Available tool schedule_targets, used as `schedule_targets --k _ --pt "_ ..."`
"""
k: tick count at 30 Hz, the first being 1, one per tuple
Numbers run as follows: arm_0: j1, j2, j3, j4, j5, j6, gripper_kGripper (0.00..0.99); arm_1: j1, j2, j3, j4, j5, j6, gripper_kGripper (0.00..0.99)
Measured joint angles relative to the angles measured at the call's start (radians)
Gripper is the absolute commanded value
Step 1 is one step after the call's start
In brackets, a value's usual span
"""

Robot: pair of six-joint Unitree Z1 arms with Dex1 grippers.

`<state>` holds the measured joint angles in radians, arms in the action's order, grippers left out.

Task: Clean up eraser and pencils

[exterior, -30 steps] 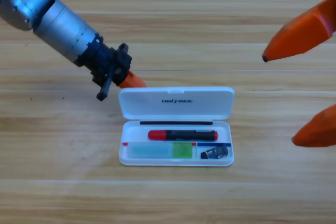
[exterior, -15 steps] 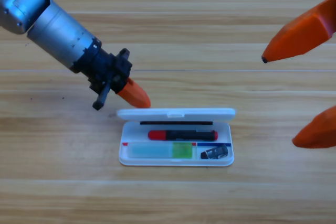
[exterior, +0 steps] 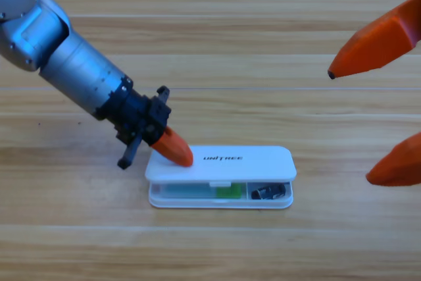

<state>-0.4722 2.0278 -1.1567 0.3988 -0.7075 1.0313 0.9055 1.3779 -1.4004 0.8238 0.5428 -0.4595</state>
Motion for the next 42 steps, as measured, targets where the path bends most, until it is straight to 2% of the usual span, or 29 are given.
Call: schedule_targets --k 9,26,32,37,41,42 --pt "-0.019 0.000 0.097 -0.100 0.021 0.007 0.000 0.000 0.001 0.000 0.000 0.000 0.001 0.959" --pt "-0.026 0.000 0.156 -0.221 0.046 0.016 0.000 0.000 0.005 0.000 0.000 0.000 0.003 0.959" --pt "-0.029 -0.001 0.158 -0.226 0.049 0.016 0.000 0.000 0.005 0.000 0.000 0.001 0.003 0.959" --pt "-0.033 -0.036 0.159 -0.178 0.065 0.015 0.000 0.000 0.005 0.000 0.000 0.014 0.003 0.959" --pt "-0.035 -0.139 0.145 -0.012 0.080 -0.011 0.000 0.000 0.005 0.000 0.000 0.022 0.003 0.959" --pt "-0.037 -0.178 0.124 0.043 0.080 -0.024 0.161 0.000 0.005 0.000 0.000 0.022 0.003 0.959"
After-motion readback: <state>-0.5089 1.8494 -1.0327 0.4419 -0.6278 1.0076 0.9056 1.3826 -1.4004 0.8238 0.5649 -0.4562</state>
